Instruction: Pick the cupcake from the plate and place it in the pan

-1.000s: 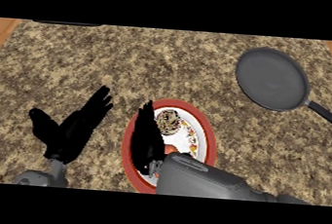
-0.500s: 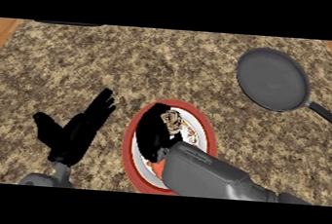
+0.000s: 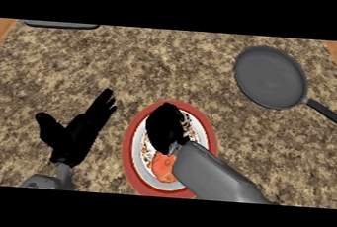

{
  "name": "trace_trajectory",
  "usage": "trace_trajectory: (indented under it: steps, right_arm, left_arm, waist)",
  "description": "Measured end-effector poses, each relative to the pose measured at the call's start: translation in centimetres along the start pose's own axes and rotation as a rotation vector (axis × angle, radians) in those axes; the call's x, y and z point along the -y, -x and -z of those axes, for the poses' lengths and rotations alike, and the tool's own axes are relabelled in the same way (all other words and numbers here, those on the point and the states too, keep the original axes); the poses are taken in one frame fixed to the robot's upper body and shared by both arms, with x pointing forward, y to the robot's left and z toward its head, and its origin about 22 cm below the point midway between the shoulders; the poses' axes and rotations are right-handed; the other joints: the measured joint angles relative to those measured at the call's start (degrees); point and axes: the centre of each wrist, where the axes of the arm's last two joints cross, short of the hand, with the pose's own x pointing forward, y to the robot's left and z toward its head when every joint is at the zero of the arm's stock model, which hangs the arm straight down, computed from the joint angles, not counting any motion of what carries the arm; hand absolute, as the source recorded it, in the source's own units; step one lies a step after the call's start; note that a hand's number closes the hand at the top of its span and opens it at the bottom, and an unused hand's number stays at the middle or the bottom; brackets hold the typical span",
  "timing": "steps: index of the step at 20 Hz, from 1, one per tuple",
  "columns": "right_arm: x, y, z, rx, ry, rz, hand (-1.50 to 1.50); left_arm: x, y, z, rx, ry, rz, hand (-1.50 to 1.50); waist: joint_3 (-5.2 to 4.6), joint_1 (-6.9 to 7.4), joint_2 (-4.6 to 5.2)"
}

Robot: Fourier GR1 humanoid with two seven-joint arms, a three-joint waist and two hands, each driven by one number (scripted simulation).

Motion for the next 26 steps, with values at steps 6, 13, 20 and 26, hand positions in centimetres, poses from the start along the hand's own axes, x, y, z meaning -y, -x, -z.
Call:
trace_trajectory:
  steps: [6,13,20,26]
  right_arm:
    - [-1.4,2.9,-1.5,-0.272,0.01,0.516,1.5]
    - [1.4,4.7,-5.6,-0.517,0.317,0.732,1.5]
    - [3.2,7.1,-10.2,-0.608,0.562,1.035,1.5]
    - [0.0,11.0,-11.4,-0.661,0.641,1.199,1.5]
  left_arm:
    - [-0.9,0.1,-0.8,0.001,-0.023,-0.007,0.0]
    - [-0.6,0.1,-0.6,-0.012,-0.013,-0.004,0.0]
    - [-0.7,-0.5,-0.6,-0.005,0.003,-0.002,0.0]
    - [-0.4,-0.7,-0.6,-0.007,0.022,0.001,0.0]
  waist:
    - [0.02,-1.04,-0.54]
    - [-0.18,-0.75,-0.37]
    - [-0.2,0.23,-0.06]
    - [-0.22,1.11,0.24]
